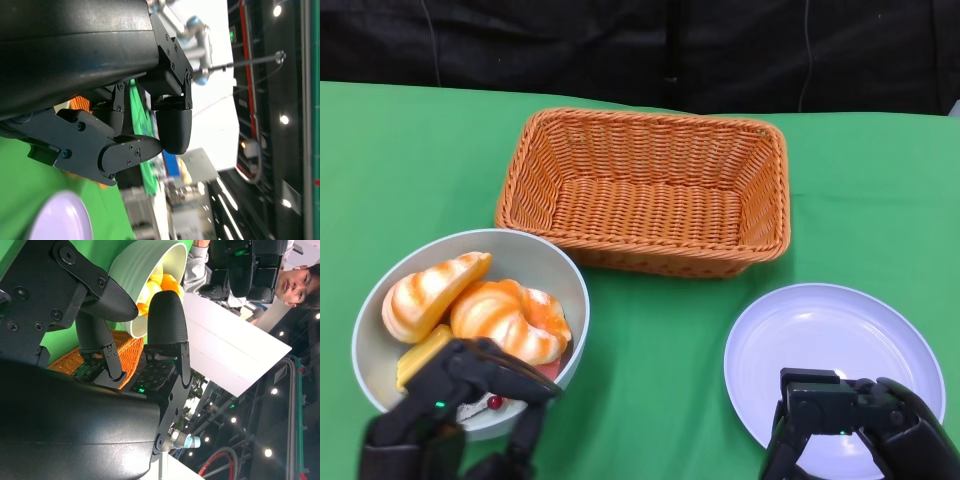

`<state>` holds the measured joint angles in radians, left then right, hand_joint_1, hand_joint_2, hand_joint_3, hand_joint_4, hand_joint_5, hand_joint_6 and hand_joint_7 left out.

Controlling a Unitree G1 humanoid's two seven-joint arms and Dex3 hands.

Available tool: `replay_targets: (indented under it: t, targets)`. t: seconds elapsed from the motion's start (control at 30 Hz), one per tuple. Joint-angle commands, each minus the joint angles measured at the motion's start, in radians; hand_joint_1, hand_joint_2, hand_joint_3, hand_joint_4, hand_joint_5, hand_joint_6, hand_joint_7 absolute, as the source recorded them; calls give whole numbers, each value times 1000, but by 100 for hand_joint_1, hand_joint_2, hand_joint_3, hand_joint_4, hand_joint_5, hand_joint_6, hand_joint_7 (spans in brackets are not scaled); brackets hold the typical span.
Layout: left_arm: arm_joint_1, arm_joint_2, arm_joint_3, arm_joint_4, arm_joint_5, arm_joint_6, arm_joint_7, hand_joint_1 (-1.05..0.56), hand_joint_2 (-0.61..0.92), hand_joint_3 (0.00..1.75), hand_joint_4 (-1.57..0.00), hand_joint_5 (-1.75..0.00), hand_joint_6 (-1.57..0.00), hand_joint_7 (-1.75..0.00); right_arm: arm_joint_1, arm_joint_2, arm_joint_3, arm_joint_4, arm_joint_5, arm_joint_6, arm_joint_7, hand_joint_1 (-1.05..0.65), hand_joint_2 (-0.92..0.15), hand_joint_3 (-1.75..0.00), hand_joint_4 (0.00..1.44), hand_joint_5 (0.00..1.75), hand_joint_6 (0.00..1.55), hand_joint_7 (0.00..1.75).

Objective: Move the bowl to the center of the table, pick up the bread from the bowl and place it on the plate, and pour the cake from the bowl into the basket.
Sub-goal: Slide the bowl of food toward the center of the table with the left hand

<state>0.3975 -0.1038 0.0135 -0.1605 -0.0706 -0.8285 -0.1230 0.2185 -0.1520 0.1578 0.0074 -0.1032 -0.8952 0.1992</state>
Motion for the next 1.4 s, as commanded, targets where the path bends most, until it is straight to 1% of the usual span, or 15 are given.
replay_targets:
  t: [0.03,0.13,0.17,0.23,0.33,0.47,0.53,0.57,0.6,0.67,0.8,1.03,1.1,1.33,1.4]
  targets:
    - [-21,30,50,-7,26,-26,25,-44,80,56,-44,-112,-36,-93,2,-4,-1,-2,-5,8,-9,-21,-12,-158,85,147,86,127]
    - [-30,46,78,-12,36,-11,34,-45,85,49,-46,-99,-37,-81,7,-5,0,-6,-12,13,-10,-21,-13,-157,85,147,87,127]
    - [-32,48,89,-17,43,0,40,-47,88,43,-46,-93,-39,-73,7,-5,-1,-8,-14,14,-11,-20,-12,-158,86,147,87,127]
    - [-39,50,116,-22,71,13,58,-50,91,37,-46,-90,-39,-67,7,-5,2,-5,-11,12,-10,-19,-10,-161,86,147,87,126]
    - [-47,59,153,-25,106,28,81,-57,92,37,-42,-86,-34,-61,8,-7,6,1,-2,7,-7,-17,-7,-165,85,148,87,126]
    - [-51,88,168,-46,92,74,78,-62,92,36,-29,-80,-24,-54,17,-10,6,-3,0,10,-6,-18,-10,-162,85,148,87,126]
    - [-54,109,181,-59,101,106,77,-64,92,36,-26,-80,-22,-53,20,-11,5,-9,-1,15,-6,-18,-11,-160,85,147,87,126]
    - [-57,125,193,-67,107,129,75,-66,92,37,-18,-80,-17,-50,23,-10,6,-13,-1,18,-5,-18,-11,-160,85,147,87,126]
    - [-59,137,200,-74,110,148,74,-68,92,38,-8,-85,-12,-50,25,-10,6,-16,0,20,-5,-18,-11,-159,85,148,87,126]
    - [-60,154,210,-81,109,176,74,-69,92,39,-2,-86,-8,-49,27,-11,7,-17,0,21,-5,-18,-12,-159,85,148,87,126]
    - [-59,181,240,-97,133,235,85,-71,92,43,0,-73,-5,-49,25,-12,5,-16,-3,22,-5,-19,-12,-158,85,147,87,125]
    - [-49,189,298,-142,222,356,139,-76,92,49,0,-60,-7,-45,24,-8,4,-17,-6,26,-8,-19,-12,-159,85,147,88,126]
    - [-52,202,314,-140,221,377,139,-78,92,57,0,-51,-6,-41,26,-8,5,-21,-10,27,-8,-20,-12,-160,85,147,87,126]
    - [-55,211,326,-148,209,420,133,-81,92,63,0,-48,-5,-36,26,-9,4,-25,-12,26,-8,-18,-10,-162,84,147,86,126]
    - [-76,225,342,-112,180,486,124,-82,92,66,0,-43,-5,-32,23,-8,5,-23,-9,27,-8,-18,-10,-162,85,147,86,125]
